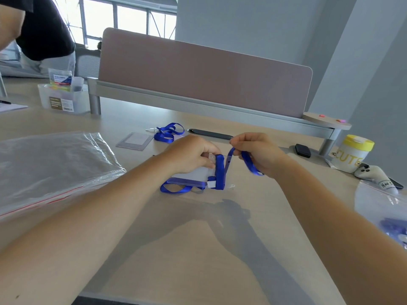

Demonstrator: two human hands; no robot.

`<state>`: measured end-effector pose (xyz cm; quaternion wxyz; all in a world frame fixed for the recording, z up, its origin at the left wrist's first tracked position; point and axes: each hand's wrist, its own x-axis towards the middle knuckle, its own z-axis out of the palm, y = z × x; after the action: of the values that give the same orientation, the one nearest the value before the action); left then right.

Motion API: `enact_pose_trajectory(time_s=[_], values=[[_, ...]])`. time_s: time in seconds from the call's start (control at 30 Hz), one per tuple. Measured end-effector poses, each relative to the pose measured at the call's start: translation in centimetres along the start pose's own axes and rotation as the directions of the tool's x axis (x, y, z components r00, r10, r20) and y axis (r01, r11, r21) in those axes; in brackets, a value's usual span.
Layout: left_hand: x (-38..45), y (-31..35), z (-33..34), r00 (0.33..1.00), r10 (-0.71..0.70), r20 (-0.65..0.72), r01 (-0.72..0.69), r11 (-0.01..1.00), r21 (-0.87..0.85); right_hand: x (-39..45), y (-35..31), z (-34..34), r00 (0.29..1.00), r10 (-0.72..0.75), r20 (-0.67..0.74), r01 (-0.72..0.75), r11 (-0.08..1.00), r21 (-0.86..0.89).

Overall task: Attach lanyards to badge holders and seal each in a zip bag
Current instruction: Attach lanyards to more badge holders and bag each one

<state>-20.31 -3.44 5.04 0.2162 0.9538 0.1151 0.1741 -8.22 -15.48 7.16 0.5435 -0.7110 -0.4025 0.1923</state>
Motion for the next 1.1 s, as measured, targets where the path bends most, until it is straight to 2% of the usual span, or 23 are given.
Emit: enact_pose_trajectory(time_s=[0.07, 0.17, 0.3, 0.43, 0.53, 0.63, 0.87, 1.1], values=[[0.1, 0.2, 0.0, 1.0, -0.015, 0.001, 0.015, 0.999, 0.045, -0.2, -0.6, 0.2, 1.0, -0.024, 0.009, 0.023, 0.999, 0.038], [0.3, 0.6, 0.0, 0.999, -0.031, -0.019, 0.033, 0.99, 0.134, -0.6, -1.1, 0.9, 0.996, -0.079, 0.032, 0.081, 0.996, -0.047], [0.6, 0.7, -0.1, 0.991, -0.048, -0.127, 0.074, 0.975, 0.21, -1.0, -1.2, 1.3, 0.994, -0.109, -0.006, 0.109, 0.992, -0.063], [0.9, 0.4, -0.2, 0.963, -0.108, -0.246, 0.136, 0.986, 0.1, -1.5, -0.5, 1.6, 0.999, -0.002, -0.043, 0.001, 1.0, -0.015], [1.2, 0.4, -0.2, 0.95, -0.133, -0.283, 0.145, 0.989, 0.021, -1.7, 0.2, 1.9, 0.997, 0.025, -0.072, -0.027, 0.999, -0.026], [1.3, 0.5, -0.3, 0.947, -0.141, -0.287, 0.14, 0.99, -0.025, -1.7, 0.5, 2.2, 0.99, -0.017, -0.137, -0.001, 0.992, -0.13], [1.2, 0.3, -0.4, 0.952, -0.144, -0.271, 0.097, 0.979, -0.179, -2.0, 0.9, 2.9, 0.969, -0.142, -0.204, 0.098, 0.973, -0.21], [0.8, 0.2, -0.2, 0.957, -0.115, -0.266, 0.021, 0.943, -0.331, -1.9, 1.3, 3.1, 0.93, -0.283, -0.236, 0.148, 0.874, -0.463]])
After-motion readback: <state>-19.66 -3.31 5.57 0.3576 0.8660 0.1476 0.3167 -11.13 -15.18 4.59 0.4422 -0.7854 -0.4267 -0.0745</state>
